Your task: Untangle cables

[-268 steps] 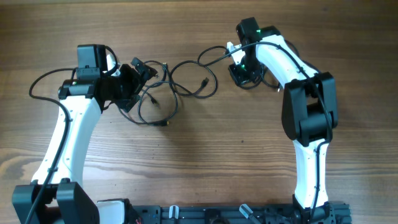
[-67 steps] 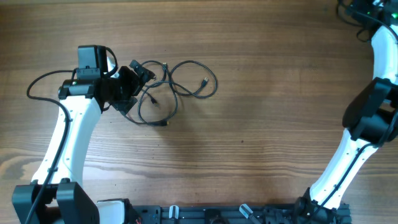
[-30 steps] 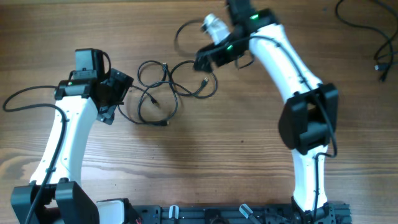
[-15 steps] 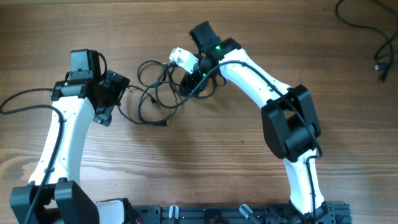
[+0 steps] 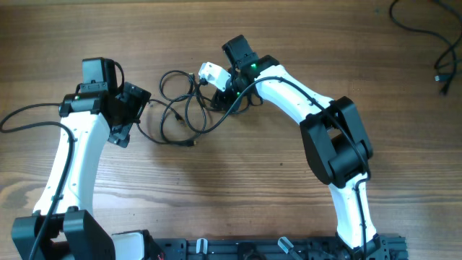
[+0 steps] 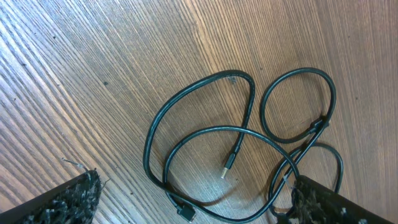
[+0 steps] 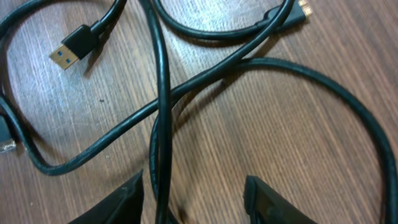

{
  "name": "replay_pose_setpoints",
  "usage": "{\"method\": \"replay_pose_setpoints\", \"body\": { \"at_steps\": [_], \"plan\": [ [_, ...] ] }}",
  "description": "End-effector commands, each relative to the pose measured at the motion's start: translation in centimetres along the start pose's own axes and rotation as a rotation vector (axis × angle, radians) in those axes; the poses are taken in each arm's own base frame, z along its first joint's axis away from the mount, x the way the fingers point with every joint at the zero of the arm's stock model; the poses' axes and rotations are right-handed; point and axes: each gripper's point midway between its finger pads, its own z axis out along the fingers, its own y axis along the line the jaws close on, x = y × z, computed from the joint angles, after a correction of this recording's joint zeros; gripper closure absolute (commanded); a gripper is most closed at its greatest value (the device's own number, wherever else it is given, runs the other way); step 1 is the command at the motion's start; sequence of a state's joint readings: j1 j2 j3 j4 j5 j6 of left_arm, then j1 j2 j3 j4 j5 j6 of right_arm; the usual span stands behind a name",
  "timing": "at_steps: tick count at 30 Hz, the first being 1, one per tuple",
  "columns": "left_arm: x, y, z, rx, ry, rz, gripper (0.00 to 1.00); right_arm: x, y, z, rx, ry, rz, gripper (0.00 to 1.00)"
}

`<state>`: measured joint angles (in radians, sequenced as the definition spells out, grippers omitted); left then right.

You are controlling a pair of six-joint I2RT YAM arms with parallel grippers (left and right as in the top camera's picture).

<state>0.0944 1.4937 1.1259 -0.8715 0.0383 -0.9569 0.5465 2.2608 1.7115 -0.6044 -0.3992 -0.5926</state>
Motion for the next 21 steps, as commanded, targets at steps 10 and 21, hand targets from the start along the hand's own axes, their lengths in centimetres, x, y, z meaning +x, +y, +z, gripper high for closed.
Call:
{"method": "replay_pose_setpoints", "body": {
  "at_steps": [10,21],
  "plan": [
    [-0.6,-0.4,-0.9,0.023,-0.031,-0.020,0.00,0.6,-0.3,2.1,-0.012,-0.012,0.034,0.57],
    [-1.1,-1.2,-0.9,0.057,-0.051,-0.019,0.00,0.6,-0.5,3.0,-0.019,-0.027,0.041,0.63]
  ]
}}
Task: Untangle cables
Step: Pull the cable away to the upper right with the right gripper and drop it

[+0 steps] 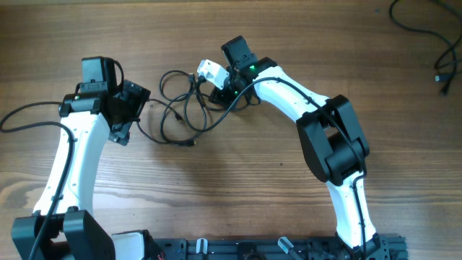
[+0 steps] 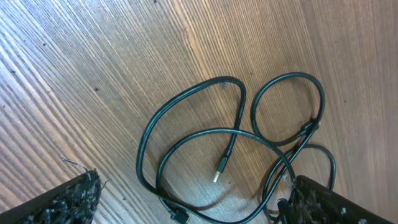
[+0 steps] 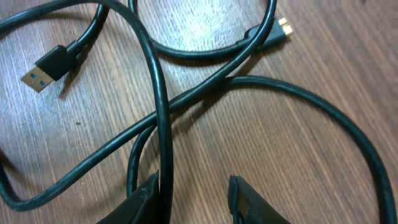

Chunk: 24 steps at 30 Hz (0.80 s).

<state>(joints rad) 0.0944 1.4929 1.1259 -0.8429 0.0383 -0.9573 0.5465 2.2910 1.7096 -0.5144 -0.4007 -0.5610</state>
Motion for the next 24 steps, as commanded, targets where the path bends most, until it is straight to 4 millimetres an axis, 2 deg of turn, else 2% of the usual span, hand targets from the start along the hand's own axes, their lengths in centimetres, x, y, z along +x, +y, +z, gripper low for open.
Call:
{"method": "replay_pose_setpoints", "body": {
  "at_steps": [1,5,9,13,15,19,21,22,24],
  "plan": [
    [-0.8,-0.7,-0.9,0.033,-0.037,-0.019,0.00,1.5,0.6,1.9,-0.049,0.021,0.035,0.63],
    [-0.9,-0.8,-0.9,0.037,-0.040,-0.019,0.00,1.5,0.6,1.9,-0.047,0.020,0.047,0.70],
    [-1.0,-1.0,-0.9,0.046,-0.045,-0.019,0.00,1.2,0.0,1.9,-0.018,0.010,0.127,0.96],
    [-1.0,-1.0,-0.9,0.046,-0.044,-0.018,0.00,-0.4,-1.8,-0.1,0.052,-0.018,0.223,0.96],
    [-1.0,-1.0,-0.9,0.046,-0.044,-0.018,0.00,-2.4,-3.0,-2.9,0.087,-0.071,0.267,0.96],
    [-1.0,-1.0,-0.9,0.045,-0.044,-0.017,0.00,-7.2,-5.1,-11.2,0.165,-0.222,0.372,0.96],
    [-1.0,-1.0,-0.9,0.045,-0.044,-0.017,0.00,-8.9,-5.5,-15.7,0.201,-0.294,0.395,0.96],
    [-1.0,-1.0,-0.9,0.045,-0.044,-0.017,0.00,-9.3,-5.5,-17.3,0.212,-0.316,0.403,0.96],
    [-1.0,-1.0,-0.9,0.046,-0.044,-0.017,0.00,-10.4,-4.6,-21.4,0.216,-0.374,0.388,0.96]
  ]
}}
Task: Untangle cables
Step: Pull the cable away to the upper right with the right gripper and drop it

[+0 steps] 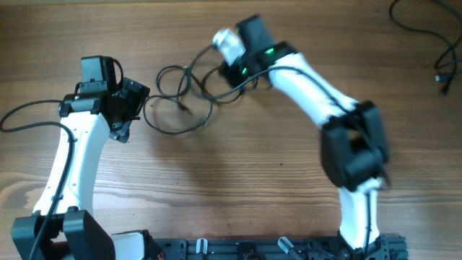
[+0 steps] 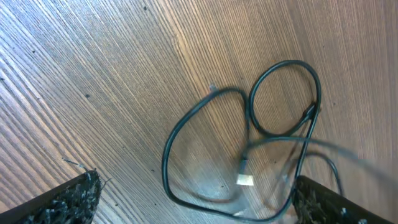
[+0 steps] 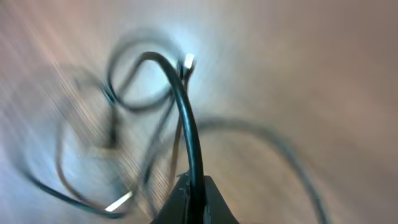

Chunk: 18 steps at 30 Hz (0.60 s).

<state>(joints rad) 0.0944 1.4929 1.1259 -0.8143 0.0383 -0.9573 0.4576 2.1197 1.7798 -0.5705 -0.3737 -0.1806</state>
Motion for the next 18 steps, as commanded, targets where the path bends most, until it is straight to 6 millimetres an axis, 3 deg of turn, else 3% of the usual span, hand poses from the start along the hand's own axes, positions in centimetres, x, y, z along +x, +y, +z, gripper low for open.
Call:
{"method": "replay_pose_setpoints", "body": {
  "at_steps": [1,5,11,13,18],
  "plan": [
    [-0.6,-0.4,-0.9,0.021,-0.029,-0.018,0.00,-7.8,1.5,-12.2,0.029,-0.246,0.017,0.96],
    [-0.6,-0.4,-0.9,0.021,-0.030,-0.018,0.00,-8.9,2.9,-19.1,0.055,-0.324,-0.010,0.96],
    [-0.6,-0.4,-0.9,0.021,-0.030,-0.018,0.00,-10.4,4.5,-26.1,0.100,-0.448,-0.049,0.96],
    [-0.6,-0.4,-0.9,0.021,-0.030,-0.018,0.00,-10.8,4.0,-28.3,0.172,-0.495,-0.035,0.96],
    [-0.5,-0.2,-0.9,0.014,-0.025,-0.003,0.00,-10.6,0.3,-33.9,0.387,-0.594,0.125,0.96]
  ]
}}
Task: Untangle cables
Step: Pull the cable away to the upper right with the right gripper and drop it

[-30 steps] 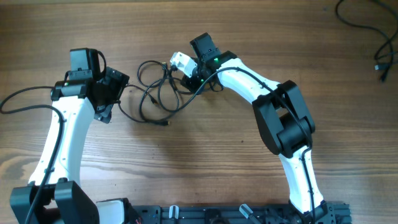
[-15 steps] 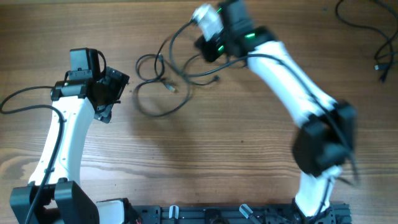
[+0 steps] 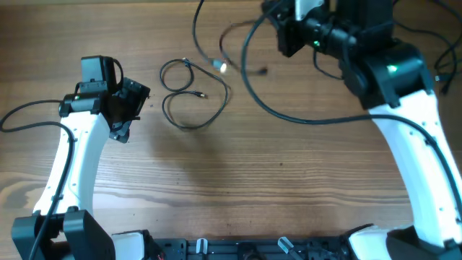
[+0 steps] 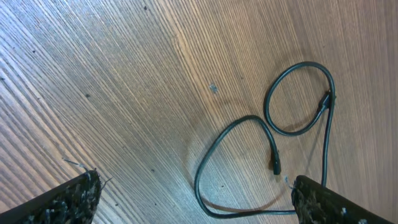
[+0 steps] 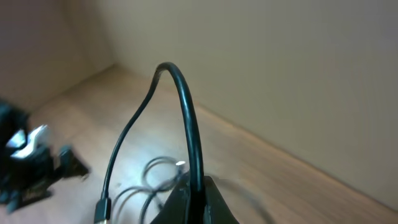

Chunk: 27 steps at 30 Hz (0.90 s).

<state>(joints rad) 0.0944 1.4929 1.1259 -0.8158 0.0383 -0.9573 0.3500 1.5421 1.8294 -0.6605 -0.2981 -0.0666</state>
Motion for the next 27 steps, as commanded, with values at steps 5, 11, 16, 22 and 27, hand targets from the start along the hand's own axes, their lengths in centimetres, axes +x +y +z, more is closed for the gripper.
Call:
{"method": "replay_pose_setpoints", "body": {
  "at_steps": [5,11,16,22,27],
  "plan": [
    [-0.4,-0.1,-0.8,0.008,-0.022,0.019,0.00,-0.4,-9.2,-6.7,0.328,-0.074,0.356,0.96],
    [-0.3,0.0,-0.8,0.005,-0.018,0.033,0.00,6.7,-17.5,-11.4,0.575,0.033,0.723,0.96],
    [-0.3,0.0,-0.8,0.005,-0.019,0.033,0.00,11.6,-23.0,-16.1,0.751,0.030,0.939,0.96],
    [-0.3,0.0,-0.8,0.005,-0.019,0.032,0.00,18.6,-27.8,-21.1,0.939,0.004,1.176,0.95],
    [-0.3,0.0,-0.8,0.005,-0.019,0.033,0.00,23.4,-31.1,-24.3,1.053,-0.087,1.303,0.96]
  ]
}}
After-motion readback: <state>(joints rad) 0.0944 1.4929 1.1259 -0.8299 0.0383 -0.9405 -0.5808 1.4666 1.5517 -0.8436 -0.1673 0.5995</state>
